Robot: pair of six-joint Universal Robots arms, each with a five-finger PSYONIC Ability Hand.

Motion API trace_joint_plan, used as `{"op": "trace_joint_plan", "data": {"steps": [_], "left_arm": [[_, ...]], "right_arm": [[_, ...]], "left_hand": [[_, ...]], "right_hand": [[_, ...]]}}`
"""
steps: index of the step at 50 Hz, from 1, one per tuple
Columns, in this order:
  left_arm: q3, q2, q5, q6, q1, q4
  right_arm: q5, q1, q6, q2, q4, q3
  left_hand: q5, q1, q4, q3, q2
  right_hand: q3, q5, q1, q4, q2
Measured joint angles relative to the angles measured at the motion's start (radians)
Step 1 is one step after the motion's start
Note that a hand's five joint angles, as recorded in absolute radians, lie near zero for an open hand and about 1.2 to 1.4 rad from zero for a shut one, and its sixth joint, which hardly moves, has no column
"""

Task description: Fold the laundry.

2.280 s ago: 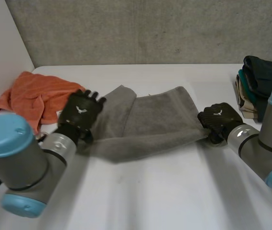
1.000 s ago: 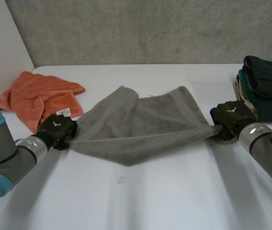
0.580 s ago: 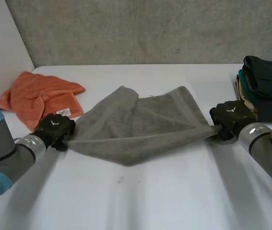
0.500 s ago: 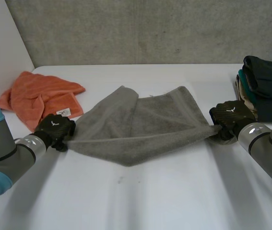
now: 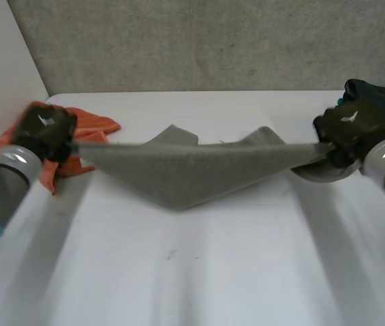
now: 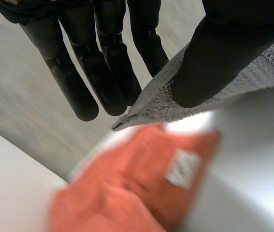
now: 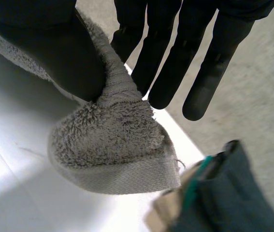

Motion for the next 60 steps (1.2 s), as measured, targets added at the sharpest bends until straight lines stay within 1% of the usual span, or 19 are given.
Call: {"op": "trace_joint_plan", "data": {"steps": [3,4,5,8,11,15,18,22,25,26,28,29,32,34,36,39,44,50,60], "left_arm": [[-0.055,0.164,0.002,-0.009,-0.001,-0.010],[-0.078,0.238,0.004,-0.011,0.001,-0.022],[-0.086,0.262,0.004,-0.011,0.002,-0.027],[-0.119,0.382,0.010,-0.009,0.008,-0.077],[-0.128,0.411,0.013,-0.004,0.012,-0.127],[-0.115,0.344,0.009,0.006,0.011,-0.183],[-0.075,0.247,0.003,0.018,0.000,-0.194],[0.086,0.052,-0.031,0.042,-0.054,-0.168],[0.209,-0.041,-0.064,0.049,-0.093,-0.138],[0.304,-0.093,-0.090,0.050,-0.117,-0.108],[0.347,-0.115,-0.102,0.050,-0.128,-0.094],[0.497,-0.174,-0.142,0.043,-0.156,-0.020],[0.641,-0.214,-0.180,0.022,-0.174,0.105],[0.737,-0.229,-0.210,-0.007,-0.178,0.243],[0.782,-0.232,-0.232,-0.030,-0.177,0.338],[0.793,-0.231,-0.251,-0.049,-0.175,0.390],[0.736,-0.230,-0.263,-0.063,-0.170,0.370],[0.497,-0.230,-0.247,-0.069,-0.159,0.302],[0.086,-0.215,-0.165,-0.063,-0.154,0.292]], "right_arm": [[-0.005,-0.019,-0.067,-0.066,0.150,-0.059],[-0.008,-0.035,-0.114,-0.093,0.246,-0.095],[-0.008,-0.038,-0.123,-0.097,0.264,-0.101],[-0.009,-0.067,-0.232,-0.124,0.441,-0.166],[-0.006,-0.081,-0.309,-0.117,0.534,-0.199],[-0.001,-0.084,-0.355,-0.047,0.559,-0.219],[0.004,-0.079,-0.359,0.056,0.526,-0.256],[0.036,-0.061,-0.315,0.203,0.410,-0.381],[0.066,-0.049,-0.272,0.265,0.323,-0.472],[0.091,-0.039,-0.238,0.298,0.252,-0.538],[0.100,-0.036,-0.224,0.308,0.223,-0.563],[0.136,-0.021,-0.160,0.341,0.076,-0.655],[0.160,-0.011,-0.094,0.353,-0.098,-0.713],[0.174,-0.006,-0.025,0.350,-0.296,-0.731],[0.177,-0.004,0.015,0.339,-0.424,-0.716],[0.175,-0.003,0.041,0.317,-0.506,-0.676],[0.162,-0.002,0.052,0.290,-0.500,-0.599],[0.106,0.001,0.046,0.303,-0.335,-0.451],[0.027,-0.006,-0.022,0.389,-0.178,-0.181]], "left_hand": [[0.000,0.000,0.002,0.001,0.000],[0.000,0.000,0.003,0.001,0.000],[0.000,0.000,0.003,0.001,0.000],[0.000,0.000,0.003,0.002,0.001],[0.000,0.000,0.004,0.004,0.002],[0.000,0.000,0.004,0.004,0.002],[0.000,0.000,0.004,0.004,0.003],[0.000,0.000,0.004,0.005,0.004],[0.000,0.000,0.005,0.006,0.004],[0.000,0.000,0.005,0.006,0.005],[0.000,0.000,0.005,0.006,0.005],[0.000,0.000,0.005,0.006,0.005],[0.000,0.000,0.005,0.006,0.005],[0.000,0.000,0.005,0.006,0.005],[0.000,0.000,0.005,0.006,0.005],[0.000,0.000,0.005,0.006,0.005],[0.000,0.000,0.005,0.006,0.005],[0.000,0.000,0.005,0.006,0.005],[0.000,0.000,0.005,0.006,0.005]], "right_hand": [[0.000,0.000,0.000,0.001,0.000],[0.000,0.005,0.000,0.002,0.000],[0.000,0.007,0.000,0.002,0.000],[0.000,0.016,0.000,0.002,0.000],[0.000,0.023,0.000,0.002,0.000],[0.000,0.026,0.000,0.002,0.000],[0.000,0.026,0.000,0.002,0.000],[0.000,0.028,0.000,0.002,0.000],[0.000,0.030,0.000,0.002,0.000],[0.000,0.030,0.000,0.002,0.000],[0.000,0.030,0.000,0.002,0.000],[0.000,0.030,0.000,0.002,0.000],[0.001,0.030,0.000,0.002,0.000],[0.001,0.030,0.000,0.002,0.000],[0.001,0.031,0.000,0.002,0.000],[0.001,0.034,0.000,0.002,0.000],[0.001,0.034,0.000,0.002,0.000],[0.001,0.035,0.000,0.002,0.000],[-0.029,0.006,-0.012,-0.030,-0.027]]}}
